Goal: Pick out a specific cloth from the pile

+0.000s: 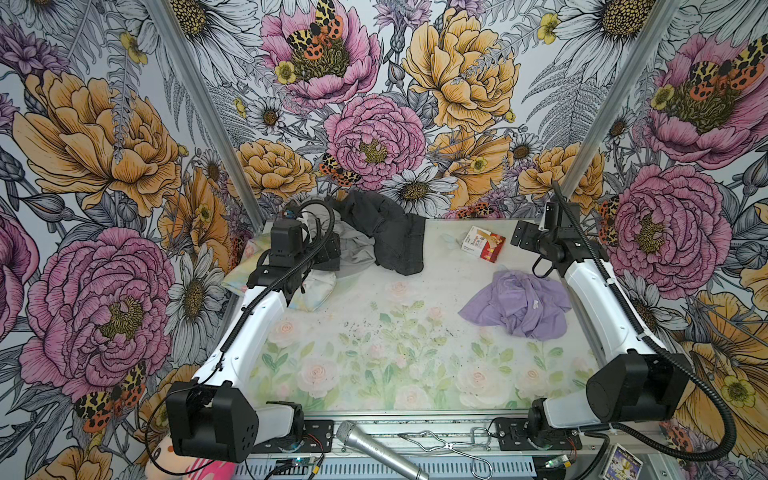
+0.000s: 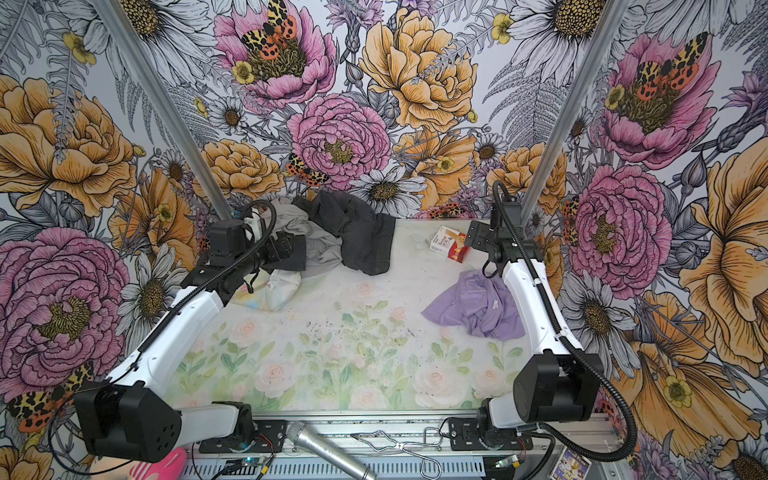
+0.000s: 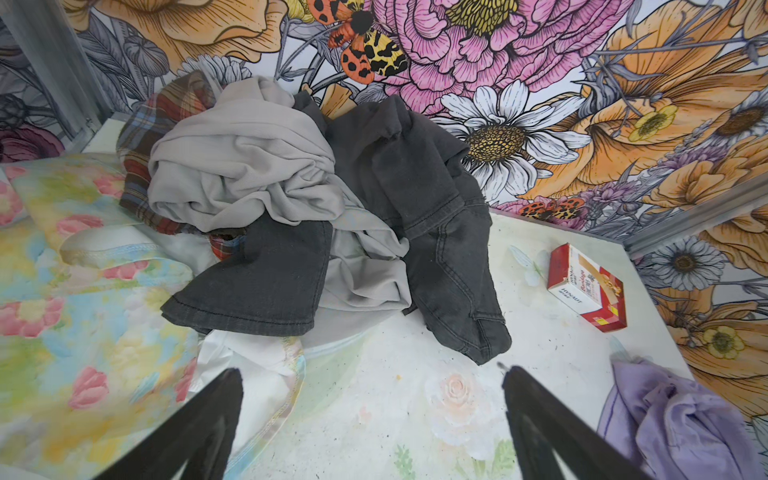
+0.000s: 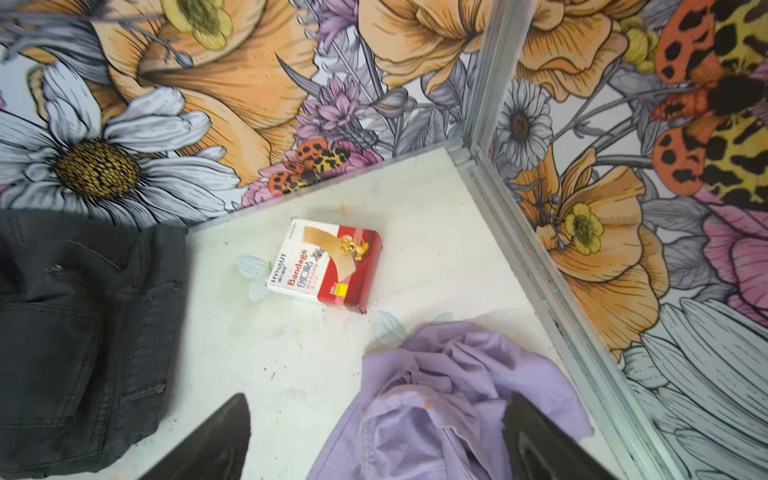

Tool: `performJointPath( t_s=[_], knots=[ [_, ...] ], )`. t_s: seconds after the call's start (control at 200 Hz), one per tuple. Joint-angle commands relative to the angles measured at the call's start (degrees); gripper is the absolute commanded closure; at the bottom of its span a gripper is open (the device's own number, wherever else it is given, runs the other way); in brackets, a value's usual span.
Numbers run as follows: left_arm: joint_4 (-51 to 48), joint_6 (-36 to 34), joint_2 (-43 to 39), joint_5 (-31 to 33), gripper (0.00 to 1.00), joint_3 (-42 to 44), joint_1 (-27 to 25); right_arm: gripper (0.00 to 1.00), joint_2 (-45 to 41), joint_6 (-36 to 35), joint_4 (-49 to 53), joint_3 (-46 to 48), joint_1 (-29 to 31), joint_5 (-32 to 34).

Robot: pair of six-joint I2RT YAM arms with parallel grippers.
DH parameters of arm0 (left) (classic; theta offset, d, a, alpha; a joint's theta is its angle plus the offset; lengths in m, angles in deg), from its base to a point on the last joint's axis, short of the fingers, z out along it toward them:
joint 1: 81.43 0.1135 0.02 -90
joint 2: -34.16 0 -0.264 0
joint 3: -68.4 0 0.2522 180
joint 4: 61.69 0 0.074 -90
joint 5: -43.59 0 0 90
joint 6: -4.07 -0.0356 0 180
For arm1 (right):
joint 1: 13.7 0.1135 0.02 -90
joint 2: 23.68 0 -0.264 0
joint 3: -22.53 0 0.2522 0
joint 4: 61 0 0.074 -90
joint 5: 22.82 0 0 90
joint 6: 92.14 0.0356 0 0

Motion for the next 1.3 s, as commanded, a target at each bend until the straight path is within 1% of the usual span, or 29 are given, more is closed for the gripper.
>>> performJointPath(
  t_s=[0.0,0.165,0.275,0.415,0.475,0.49,0.595,0.685,0.73,0.8,0.88,0.945,1.041,1.126,1.231,1.296],
  knots=[
    [0.79,-3.1,-0.8,4.92,0.01,1.45,-0.9,0.01,-3.84,-3.39,-8.29,2.36,0.66,-0.77],
    [5.92,-5.5,-2.84,8.71,0.01,5.5,-1.21,0.01,-10.26,-6.8,-18.83,10.82,1.62,-0.49],
    [12.54,-6.8,-5.93,10.81,0.01,10.51,-1.49,0.01,-15.44,-8.16,-26.37,17.66,2.2,0.28],
    [21.19,-10.21,-9.65,13.25,0.01,17.01,-3.94,0.01,-20.91,-9.71,-35.53,25.91,3.34,1.27],
    [24.84,-11.11,-10.58,13.36,0.01,19.72,-4.67,0.01,-22.64,-9.98,-38.74,29.53,3.56,1.84],
    [25.92,-11.35,-10.77,15.05,0.01,20.47,-4.81,0.01,-22.97,-9.97,-39.58,30.48,3.64,1.99],
    [32.32,-12.09,-12.05,20.47,0.01,25.43,-5.39,0.01,-24.08,-9.62,-43.58,35.33,3.7,2.66],
    [37.92,-12.29,-12.14,25.0,0.01,29.81,-4.66,0.01,-23.82,-8.98,-45.18,38.44,4.06,4.4],
    [38.03,-12.19,-11.29,27.18,0.01,30.57,-4.03,0.01,-23.53,-8.8,-45.63,39.64,4.13,5.5],
    [35.06,-11.07,-9.62,30.61,0.01,29.59,-2.75,0.01,-23.51,-9.2,-47.49,42.12,4.22,6.58],
    [34.17,-9.73,-8.28,29.5,0.01,29.65,-0.13,0.01,-23.86,-10.32,-50.33,45.34,4.26,7.55],
    [34.52,-7.72,-7.54,26.42,0.01,30.41,3.32,0.01,-23.63,-10.78,-52.6,47.69,4.25,8.24],
    [33.45,-5.58,-5.17,23.44,0.01,30.37,7.46,0.01,-21.66,-8.95,-56.03,51.13,4.26,9.56],
    [33.16,-4.47,-2.7,22.56,0.01,30.15,8.84,0.01,-19.01,-8.57,-59.37,53.66,4.26,9.78],
    [39.86,-5.17,-1.17,21.12,0.01,32.93,9.02,0.01,-16.34,-9.47,-62.34,55.44,4.27,10.03],
    [41.54,-7.22,0.75,20.27,0.01,33.02,9.0,0.01,-15.32,-10.68,-64.86,56.71,4.2,10.07]
  ],
)
